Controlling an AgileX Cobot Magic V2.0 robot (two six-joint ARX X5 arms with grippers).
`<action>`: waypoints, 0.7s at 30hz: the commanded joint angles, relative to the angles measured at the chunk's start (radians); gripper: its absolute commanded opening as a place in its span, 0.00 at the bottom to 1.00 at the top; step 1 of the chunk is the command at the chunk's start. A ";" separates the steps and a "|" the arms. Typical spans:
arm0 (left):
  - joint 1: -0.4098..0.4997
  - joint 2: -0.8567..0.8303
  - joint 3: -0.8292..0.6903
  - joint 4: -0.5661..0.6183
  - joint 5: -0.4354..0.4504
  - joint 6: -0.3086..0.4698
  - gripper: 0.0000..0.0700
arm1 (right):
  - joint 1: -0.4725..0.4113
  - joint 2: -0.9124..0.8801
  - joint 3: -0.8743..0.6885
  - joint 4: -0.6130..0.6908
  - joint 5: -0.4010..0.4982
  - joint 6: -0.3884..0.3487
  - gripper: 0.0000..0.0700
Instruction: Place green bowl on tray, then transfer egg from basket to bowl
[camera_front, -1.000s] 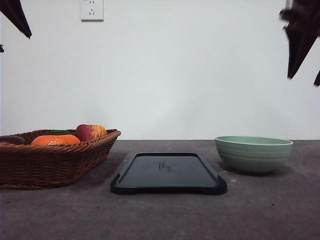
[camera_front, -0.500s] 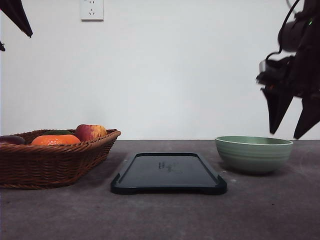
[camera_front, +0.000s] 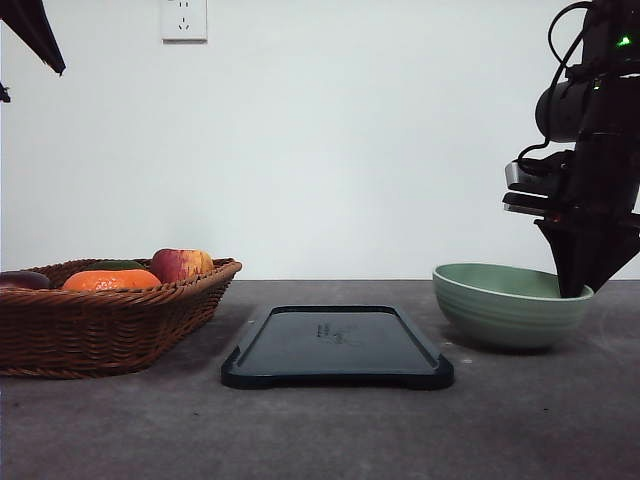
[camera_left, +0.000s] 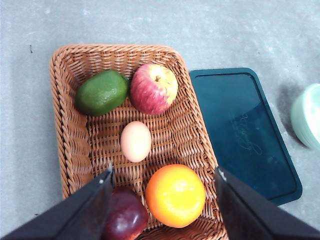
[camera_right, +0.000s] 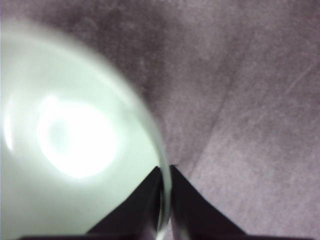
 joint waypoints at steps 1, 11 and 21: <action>-0.002 0.007 0.026 0.011 0.005 0.010 0.57 | 0.000 0.018 0.027 -0.012 0.020 -0.011 0.00; -0.002 0.007 0.026 0.012 0.005 0.010 0.57 | 0.011 0.018 0.209 -0.244 0.017 -0.011 0.00; -0.002 0.007 0.026 0.012 0.005 0.010 0.57 | 0.103 0.018 0.464 -0.412 -0.020 0.011 0.00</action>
